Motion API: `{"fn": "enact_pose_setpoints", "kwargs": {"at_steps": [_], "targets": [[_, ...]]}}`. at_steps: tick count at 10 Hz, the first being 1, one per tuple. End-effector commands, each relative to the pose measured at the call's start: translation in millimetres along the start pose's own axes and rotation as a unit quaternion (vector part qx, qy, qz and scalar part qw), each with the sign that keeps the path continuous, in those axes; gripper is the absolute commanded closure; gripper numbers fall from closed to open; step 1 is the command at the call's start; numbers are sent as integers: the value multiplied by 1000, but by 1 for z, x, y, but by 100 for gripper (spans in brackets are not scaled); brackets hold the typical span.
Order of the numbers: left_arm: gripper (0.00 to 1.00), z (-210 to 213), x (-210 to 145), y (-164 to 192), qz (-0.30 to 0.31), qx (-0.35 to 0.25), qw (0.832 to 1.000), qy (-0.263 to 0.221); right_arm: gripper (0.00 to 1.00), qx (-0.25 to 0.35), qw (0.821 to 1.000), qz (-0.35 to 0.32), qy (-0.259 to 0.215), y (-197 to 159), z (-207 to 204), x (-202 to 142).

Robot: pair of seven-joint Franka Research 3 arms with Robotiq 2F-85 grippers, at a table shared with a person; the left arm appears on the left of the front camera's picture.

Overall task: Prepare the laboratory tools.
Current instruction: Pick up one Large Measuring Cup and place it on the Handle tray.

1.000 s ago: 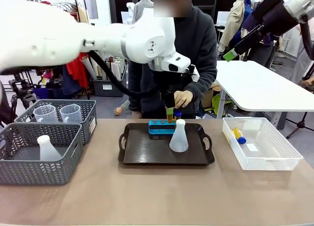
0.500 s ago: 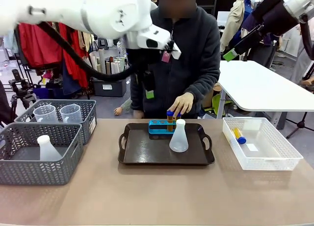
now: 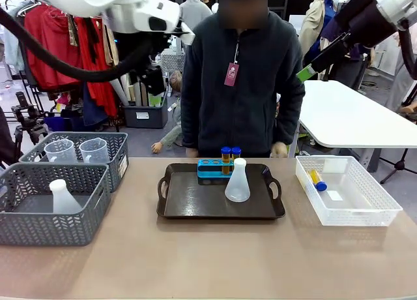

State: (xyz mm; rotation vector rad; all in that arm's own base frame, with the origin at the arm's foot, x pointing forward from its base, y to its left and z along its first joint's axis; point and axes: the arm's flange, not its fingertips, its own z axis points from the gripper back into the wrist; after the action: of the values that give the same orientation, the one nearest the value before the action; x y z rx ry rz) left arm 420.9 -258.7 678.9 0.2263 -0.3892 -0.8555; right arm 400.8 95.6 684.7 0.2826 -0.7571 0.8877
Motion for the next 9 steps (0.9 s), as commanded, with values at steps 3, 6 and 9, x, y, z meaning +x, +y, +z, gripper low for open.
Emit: {"fn": "enact_pose_setpoints", "kwargs": {"at_steps": [3,6,9], "targets": [[0,-8,-12,2,27,19,999,24,0,0,1000,0,-1,0,1,0],[0,3,-17,16,27,12,999,14,0,0,1000,0,-1,0,1,0],[0,1,-13,32,96,14,995,28,0,0,1000,0,-1,0,1,0]]}}
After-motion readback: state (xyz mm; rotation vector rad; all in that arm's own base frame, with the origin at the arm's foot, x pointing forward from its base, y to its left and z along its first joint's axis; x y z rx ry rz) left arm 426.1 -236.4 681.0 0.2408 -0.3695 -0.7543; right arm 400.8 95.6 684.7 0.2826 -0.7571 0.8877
